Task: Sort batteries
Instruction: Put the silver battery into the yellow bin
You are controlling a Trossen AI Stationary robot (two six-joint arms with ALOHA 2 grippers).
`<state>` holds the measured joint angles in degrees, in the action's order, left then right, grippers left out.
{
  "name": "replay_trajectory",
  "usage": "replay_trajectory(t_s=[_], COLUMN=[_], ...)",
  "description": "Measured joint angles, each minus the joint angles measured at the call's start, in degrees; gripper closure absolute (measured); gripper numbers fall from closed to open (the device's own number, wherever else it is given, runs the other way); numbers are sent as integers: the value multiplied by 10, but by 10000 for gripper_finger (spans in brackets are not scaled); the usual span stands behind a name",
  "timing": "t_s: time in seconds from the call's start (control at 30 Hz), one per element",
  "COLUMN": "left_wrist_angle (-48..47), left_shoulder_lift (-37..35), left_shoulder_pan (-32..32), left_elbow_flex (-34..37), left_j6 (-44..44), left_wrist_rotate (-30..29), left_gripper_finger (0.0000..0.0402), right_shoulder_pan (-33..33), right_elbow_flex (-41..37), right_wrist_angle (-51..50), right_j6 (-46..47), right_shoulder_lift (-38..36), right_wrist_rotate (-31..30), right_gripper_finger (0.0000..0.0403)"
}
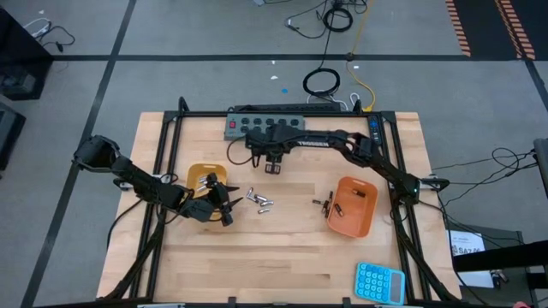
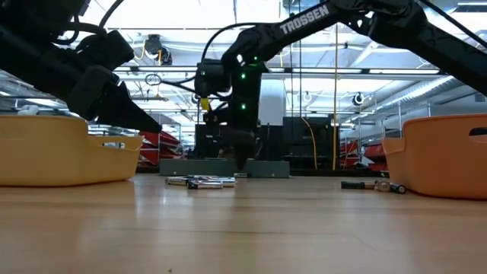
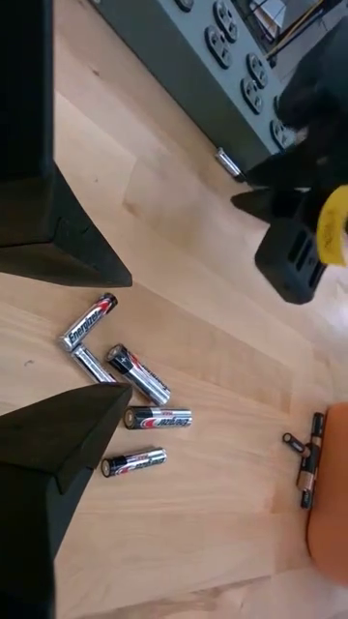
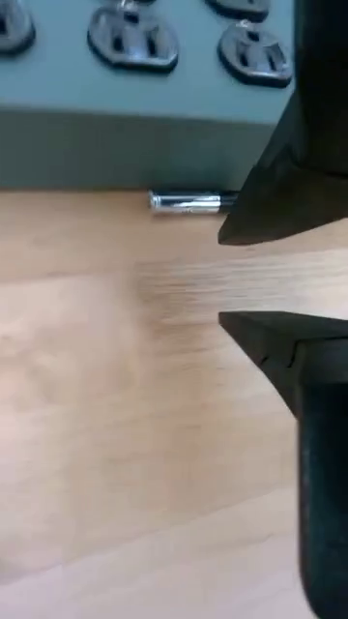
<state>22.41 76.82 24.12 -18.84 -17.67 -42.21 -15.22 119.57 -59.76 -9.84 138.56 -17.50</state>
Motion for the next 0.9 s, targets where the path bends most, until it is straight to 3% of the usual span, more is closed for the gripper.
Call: replay_trajectory(t_s=[0.13,0.33,0.6,0.9], left_wrist_angle=[1,1,5,12], left_shoulder_lift=[0,0,0,0], left_shoulder_pan=[0,0,0,0], left_elbow_flex=[0,0,0,0], left_j6=[-10,-10,-11,-15], left_wrist_rotate=[0,0,0,0], left_gripper_finger=[219,219,219,219], right_shoulder_pan=[-10,-13,-15,9], right_elbow_flex=[-1,-1,-13,-13], right_wrist_angle=[-32,-56,-49,14], right_j6=[-82,-249,-440,-573], right_shoulder_lift=[6,1,4,4], right_wrist_rotate=[-15,-111,-110,-107], right_gripper_finger=[289,289,289,289])
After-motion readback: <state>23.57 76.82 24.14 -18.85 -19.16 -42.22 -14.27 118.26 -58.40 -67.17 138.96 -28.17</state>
